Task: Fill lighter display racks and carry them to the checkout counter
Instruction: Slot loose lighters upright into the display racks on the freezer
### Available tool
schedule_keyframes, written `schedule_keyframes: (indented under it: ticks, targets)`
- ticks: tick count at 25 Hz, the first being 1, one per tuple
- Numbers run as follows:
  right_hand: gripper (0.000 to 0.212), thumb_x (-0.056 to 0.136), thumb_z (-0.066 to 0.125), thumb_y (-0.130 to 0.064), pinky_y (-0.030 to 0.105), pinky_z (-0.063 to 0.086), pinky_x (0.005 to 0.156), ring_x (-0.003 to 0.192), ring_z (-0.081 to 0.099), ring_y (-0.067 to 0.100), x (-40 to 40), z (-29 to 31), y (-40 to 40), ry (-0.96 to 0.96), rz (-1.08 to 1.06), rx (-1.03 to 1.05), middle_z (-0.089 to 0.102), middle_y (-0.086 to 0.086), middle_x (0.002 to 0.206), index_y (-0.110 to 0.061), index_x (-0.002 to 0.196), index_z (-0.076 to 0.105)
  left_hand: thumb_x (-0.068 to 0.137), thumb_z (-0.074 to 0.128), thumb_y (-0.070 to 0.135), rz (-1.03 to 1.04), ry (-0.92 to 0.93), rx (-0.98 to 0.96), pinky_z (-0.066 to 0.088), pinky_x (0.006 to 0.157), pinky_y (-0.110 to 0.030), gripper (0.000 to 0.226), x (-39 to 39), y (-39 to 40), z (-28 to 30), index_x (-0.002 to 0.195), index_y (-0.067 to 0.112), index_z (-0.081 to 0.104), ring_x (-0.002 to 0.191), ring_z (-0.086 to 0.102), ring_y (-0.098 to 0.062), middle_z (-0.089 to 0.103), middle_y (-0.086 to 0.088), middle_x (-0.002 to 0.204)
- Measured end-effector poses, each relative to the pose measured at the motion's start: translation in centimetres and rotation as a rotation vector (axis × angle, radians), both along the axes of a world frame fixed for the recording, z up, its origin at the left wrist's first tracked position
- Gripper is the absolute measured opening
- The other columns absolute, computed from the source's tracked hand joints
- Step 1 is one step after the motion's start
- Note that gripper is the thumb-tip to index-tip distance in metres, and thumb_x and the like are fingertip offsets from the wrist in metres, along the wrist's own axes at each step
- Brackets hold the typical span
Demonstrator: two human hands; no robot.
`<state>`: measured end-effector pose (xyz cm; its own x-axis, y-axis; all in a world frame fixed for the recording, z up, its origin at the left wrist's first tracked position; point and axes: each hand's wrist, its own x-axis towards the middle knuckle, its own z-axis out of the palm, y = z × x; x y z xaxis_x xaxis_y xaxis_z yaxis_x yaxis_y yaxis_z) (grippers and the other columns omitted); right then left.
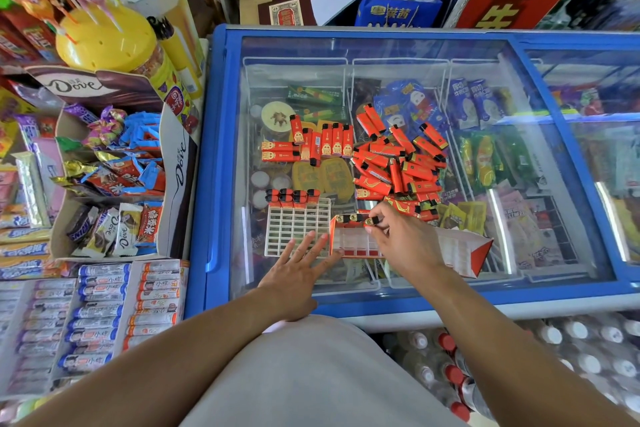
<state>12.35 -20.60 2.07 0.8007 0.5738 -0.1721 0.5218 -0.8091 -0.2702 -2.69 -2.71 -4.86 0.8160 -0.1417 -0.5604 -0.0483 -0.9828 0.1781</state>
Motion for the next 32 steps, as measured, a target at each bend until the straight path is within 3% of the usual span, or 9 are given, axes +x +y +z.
schedule_keyframes:
  ticks: [8, 13, 18, 21, 23, 26, 28, 30, 32]
  targets:
    - [0.022, 0.096, 0.061, -0.042, 0.020, 0.046, 0.057, 0.076, 0.069, 0.007, 0.0, 0.2, 0.1, -0.020, -0.020, 0.052, 0.074, -0.013, 0.101, -0.030, 0.115, 0.060, 0.097, 0.057, 0.045, 0.008, -0.004, -0.007, -0.011, 0.124, -0.053, 0.105, -0.1, 0.0, 0.3, 0.149, 0.040, -0.034, 0.145, -0.037, -0.028, -0.040, -0.003, 0.159]
    - [0.025, 0.097, 0.060, -0.042, 0.020, 0.038, 0.053, 0.079, 0.070, 0.009, 0.0, 0.4, -0.1, -0.033, -0.017, 0.050, 0.074, -0.014, 0.104, -0.029, 0.118, 0.058, 0.097, 0.057, 0.046, 0.010, -0.001, -0.007, -0.010, 0.124, -0.054, 0.106, -0.1, -0.1, 0.3, 0.147, 0.041, -0.037, 0.145, -0.036, -0.028, -0.040, -0.003, 0.159]
    - [0.021, 0.094, 0.065, -0.041, 0.013, 0.026, 0.049, 0.065, 0.058, -0.001, -0.3, 0.6, -0.2, -0.055, -0.039, 0.143, 0.074, -0.017, 0.097, -0.030, 0.111, 0.067, 0.096, 0.057, 0.046, 0.014, -0.003, -0.008, -0.010, 0.124, -0.054, 0.107, -0.1, -0.1, 0.2, 0.149, 0.040, -0.036, 0.145, -0.037, -0.028, -0.040, -0.003, 0.159]
    - [0.012, 0.094, 0.066, -0.039, 0.016, 0.030, 0.046, 0.057, 0.055, 0.000, 0.4, 0.5, -0.5, -0.119, -0.107, 0.240, 0.072, -0.016, 0.082, -0.030, 0.100, 0.069, 0.096, 0.057, 0.044, 0.014, 0.000, -0.016, -0.012, 0.124, -0.053, 0.108, -0.1, -0.1, 0.2, 0.145, 0.042, -0.039, 0.145, -0.038, -0.028, -0.041, -0.003, 0.158]
    - [0.010, 0.094, 0.067, -0.033, 0.019, 0.041, 0.050, 0.065, 0.061, 0.004, 2.5, 0.5, -0.8, -0.137, -0.171, 0.175, 0.072, -0.014, 0.090, -0.030, 0.103, 0.070, 0.096, 0.057, 0.044, 0.014, -0.005, -0.015, -0.011, 0.124, -0.054, 0.107, -0.1, -0.1, 0.1, 0.146, 0.041, -0.038, 0.144, -0.039, -0.028, -0.042, -0.003, 0.158]
    - [0.024, 0.093, 0.069, -0.029, 0.032, 0.056, 0.069, 0.092, 0.068, 0.015, 6.1, 0.0, -0.7, 0.029, -0.215, -0.085, 0.071, -0.006, 0.112, -0.029, 0.117, 0.069, 0.096, 0.057, 0.043, 0.012, -0.003, -0.008, -0.011, 0.124, -0.054, 0.107, -0.2, -0.1, -0.1, 0.148, 0.041, -0.037, 0.144, -0.040, -0.028, -0.042, -0.003, 0.158]
    - [0.026, 0.091, 0.072, -0.027, 0.030, 0.053, 0.069, 0.096, 0.068, 0.020, 7.6, -0.4, -0.1, 0.108, -0.207, -0.254, 0.071, -0.004, 0.113, -0.027, 0.117, 0.070, 0.096, 0.057, 0.044, 0.009, -0.006, -0.005, -0.011, 0.124, -0.054, 0.108, -0.1, -0.1, 0.0, 0.146, 0.041, -0.039, 0.143, -0.040, -0.028, -0.043, -0.003, 0.157]
    - [0.017, 0.088, 0.074, -0.021, 0.025, 0.042, 0.057, 0.088, 0.068, 0.022, 8.4, -0.9, 0.4, 0.124, -0.196, -0.356, 0.072, -0.002, 0.102, -0.025, 0.105, 0.075, 0.096, 0.057, 0.044, 0.005, 0.001, -0.001, -0.011, 0.124, -0.053, 0.108, -0.1, -0.1, 0.1, 0.147, 0.041, -0.038, 0.144, -0.040, -0.028, -0.042, -0.003, 0.158]
    - [0.012, 0.086, 0.075, -0.016, 0.025, 0.037, 0.054, 0.082, 0.068, 0.022, 8.8, -1.3, 0.5, 0.116, -0.201, -0.396, 0.072, -0.002, 0.092, -0.024, 0.096, 0.077, 0.096, 0.057, 0.043, 0.014, 0.001, -0.005, -0.011, 0.124, -0.053, 0.109, -0.1, -0.1, 0.0, 0.144, 0.042, -0.041, 0.143, -0.040, -0.027, -0.043, -0.003, 0.157]
